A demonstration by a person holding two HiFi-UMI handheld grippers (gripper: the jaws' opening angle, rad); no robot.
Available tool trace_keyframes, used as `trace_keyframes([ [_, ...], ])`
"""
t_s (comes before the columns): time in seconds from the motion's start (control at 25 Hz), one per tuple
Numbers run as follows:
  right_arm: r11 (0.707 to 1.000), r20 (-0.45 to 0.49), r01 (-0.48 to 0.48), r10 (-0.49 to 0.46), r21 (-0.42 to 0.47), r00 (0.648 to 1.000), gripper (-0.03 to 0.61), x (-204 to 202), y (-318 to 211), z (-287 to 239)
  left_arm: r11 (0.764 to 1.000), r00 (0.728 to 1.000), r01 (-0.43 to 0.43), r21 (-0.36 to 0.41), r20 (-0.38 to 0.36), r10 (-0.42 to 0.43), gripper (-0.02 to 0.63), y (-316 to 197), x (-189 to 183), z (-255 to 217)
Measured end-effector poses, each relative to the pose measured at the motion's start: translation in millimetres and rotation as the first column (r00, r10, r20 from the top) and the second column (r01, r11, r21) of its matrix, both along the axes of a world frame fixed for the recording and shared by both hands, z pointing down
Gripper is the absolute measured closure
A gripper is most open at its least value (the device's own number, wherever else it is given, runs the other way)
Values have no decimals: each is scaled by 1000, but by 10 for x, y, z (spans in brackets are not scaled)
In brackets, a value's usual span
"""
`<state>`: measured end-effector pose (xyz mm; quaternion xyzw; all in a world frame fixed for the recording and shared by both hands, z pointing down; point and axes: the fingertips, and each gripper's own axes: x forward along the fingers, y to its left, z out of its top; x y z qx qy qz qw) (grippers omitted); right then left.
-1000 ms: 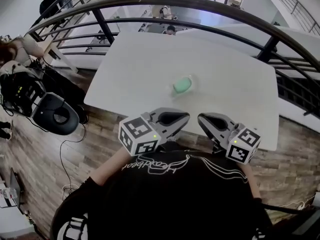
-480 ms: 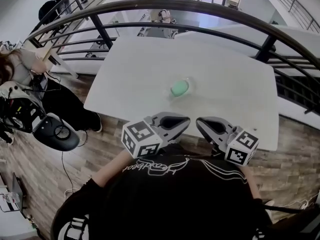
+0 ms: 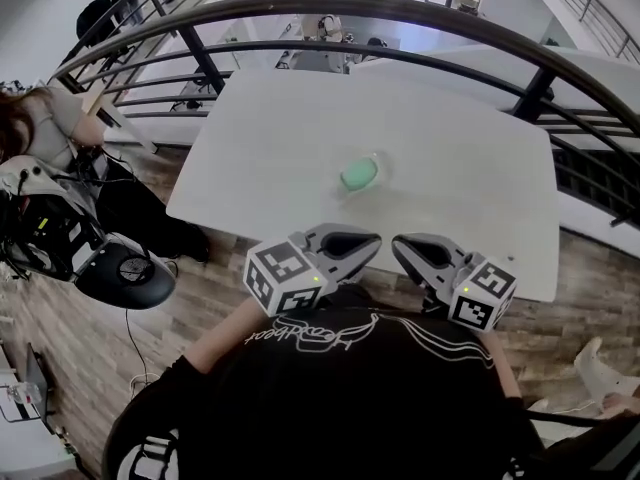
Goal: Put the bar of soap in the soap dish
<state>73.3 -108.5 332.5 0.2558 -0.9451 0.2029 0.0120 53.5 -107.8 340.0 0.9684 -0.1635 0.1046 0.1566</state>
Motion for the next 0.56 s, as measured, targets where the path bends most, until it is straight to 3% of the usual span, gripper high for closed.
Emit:
trace_keyframes([
  [0.56,1000,-8,6,-6,9,1000,563,-90,-35,-116,1000,1000,0,-28,-9,0,606,-44,-66,-96],
])
